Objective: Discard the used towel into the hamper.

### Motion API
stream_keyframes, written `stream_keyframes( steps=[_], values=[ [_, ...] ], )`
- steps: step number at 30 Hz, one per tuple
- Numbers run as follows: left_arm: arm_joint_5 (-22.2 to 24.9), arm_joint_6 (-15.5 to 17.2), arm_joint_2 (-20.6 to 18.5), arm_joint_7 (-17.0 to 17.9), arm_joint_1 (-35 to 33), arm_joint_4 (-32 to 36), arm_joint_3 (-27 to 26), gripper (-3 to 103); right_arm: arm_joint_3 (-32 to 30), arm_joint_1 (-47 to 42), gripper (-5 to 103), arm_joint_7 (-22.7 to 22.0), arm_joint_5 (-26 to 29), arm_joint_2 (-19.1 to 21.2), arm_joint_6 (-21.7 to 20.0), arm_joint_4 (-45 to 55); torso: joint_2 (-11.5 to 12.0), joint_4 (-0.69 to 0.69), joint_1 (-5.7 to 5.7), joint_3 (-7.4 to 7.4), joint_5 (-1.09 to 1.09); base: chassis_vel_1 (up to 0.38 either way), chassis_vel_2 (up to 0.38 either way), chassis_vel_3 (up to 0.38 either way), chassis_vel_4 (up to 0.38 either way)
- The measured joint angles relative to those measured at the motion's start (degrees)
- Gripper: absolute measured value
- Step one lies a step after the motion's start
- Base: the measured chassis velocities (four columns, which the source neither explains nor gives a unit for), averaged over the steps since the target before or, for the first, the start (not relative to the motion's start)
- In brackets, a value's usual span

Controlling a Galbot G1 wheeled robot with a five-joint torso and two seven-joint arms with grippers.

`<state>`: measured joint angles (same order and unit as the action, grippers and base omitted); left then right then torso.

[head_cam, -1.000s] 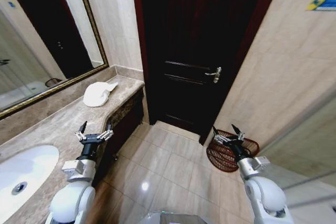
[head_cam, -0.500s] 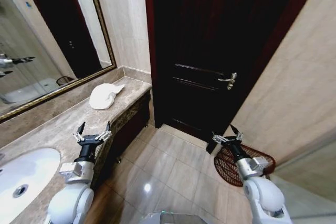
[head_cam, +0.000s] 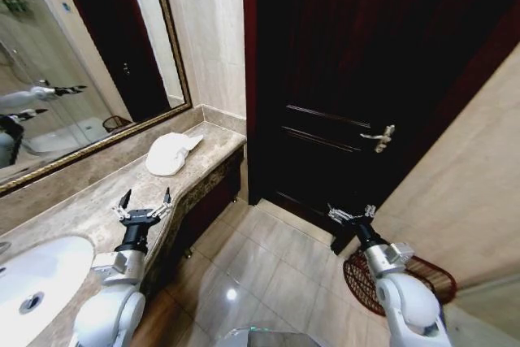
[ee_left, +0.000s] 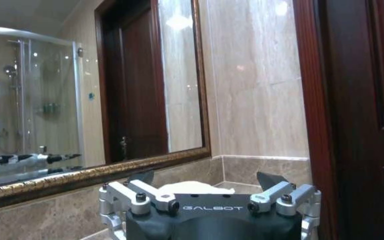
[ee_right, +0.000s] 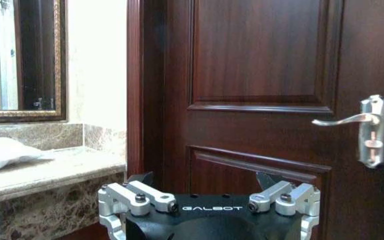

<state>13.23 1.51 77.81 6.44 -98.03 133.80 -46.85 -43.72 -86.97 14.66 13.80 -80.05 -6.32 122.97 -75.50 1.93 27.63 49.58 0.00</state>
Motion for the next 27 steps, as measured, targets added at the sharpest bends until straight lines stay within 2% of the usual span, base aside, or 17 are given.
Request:
stream_keyframes(
  steps=[27],
  values=[
    [-0.61, 1.28, 0.48, -0.12, 1.58, -1.31, 1.0, 100, 0.41, 0.87, 100, 0.34, 0.77, 0.68, -0.84, 0.11, 0.0, 0.02, -0.01, 0.0, 0.01, -0.079, 0.146, 0.142, -0.071]
  ],
)
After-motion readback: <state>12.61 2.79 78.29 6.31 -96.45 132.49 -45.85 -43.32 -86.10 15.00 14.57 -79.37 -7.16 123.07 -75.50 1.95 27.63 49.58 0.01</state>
